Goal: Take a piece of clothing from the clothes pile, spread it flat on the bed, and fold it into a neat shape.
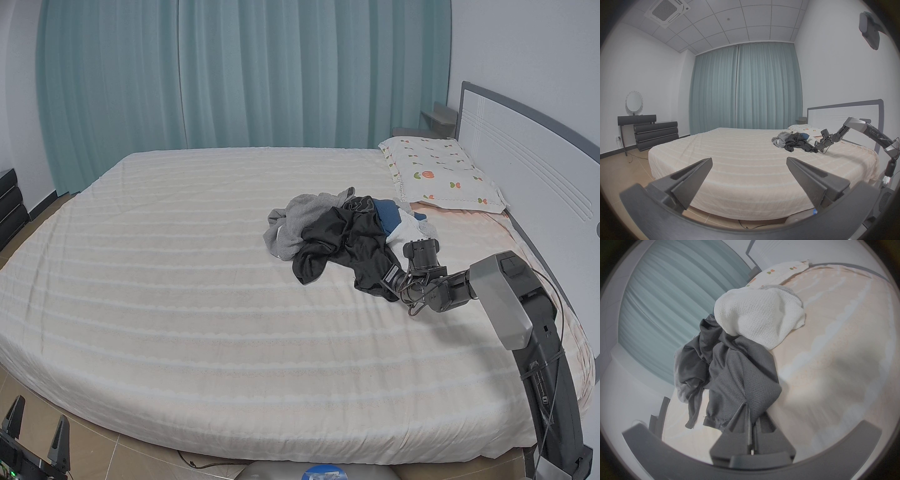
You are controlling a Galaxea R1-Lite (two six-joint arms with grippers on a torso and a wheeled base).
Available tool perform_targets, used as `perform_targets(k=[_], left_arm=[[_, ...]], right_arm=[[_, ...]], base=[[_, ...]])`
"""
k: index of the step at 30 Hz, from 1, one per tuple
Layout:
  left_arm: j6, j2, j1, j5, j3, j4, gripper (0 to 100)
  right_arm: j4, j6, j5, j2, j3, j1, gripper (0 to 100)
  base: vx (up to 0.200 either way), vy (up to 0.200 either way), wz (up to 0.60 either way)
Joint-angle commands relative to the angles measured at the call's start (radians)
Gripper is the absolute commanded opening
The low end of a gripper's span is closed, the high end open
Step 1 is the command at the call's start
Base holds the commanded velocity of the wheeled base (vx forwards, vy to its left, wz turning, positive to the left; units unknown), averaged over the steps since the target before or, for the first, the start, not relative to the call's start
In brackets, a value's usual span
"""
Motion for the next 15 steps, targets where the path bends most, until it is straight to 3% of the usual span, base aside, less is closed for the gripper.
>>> perform_targets(k=[1,7,15], left_arm=[[0.0,-0.018,0.0,0.0,0.018,0.0,100],[0.0,-0.018,0.0,0.0,0.018,0.0,100],[0.0,-0.018,0.0,0.0,0.018,0.0,100]], right_arm=[[-0.095,0.083,0.076,-0.212,0.262,-0.016,0],[-0.425,0.157,0.194,-0.474,0.753,-0.012,0],[-0.826,0.191,0.204,-0.711,1.157,0.068,0]], base=[[0.0,0.0,0.0],[0.0,0.0,0.0],[0.0,0.0,0.0]])
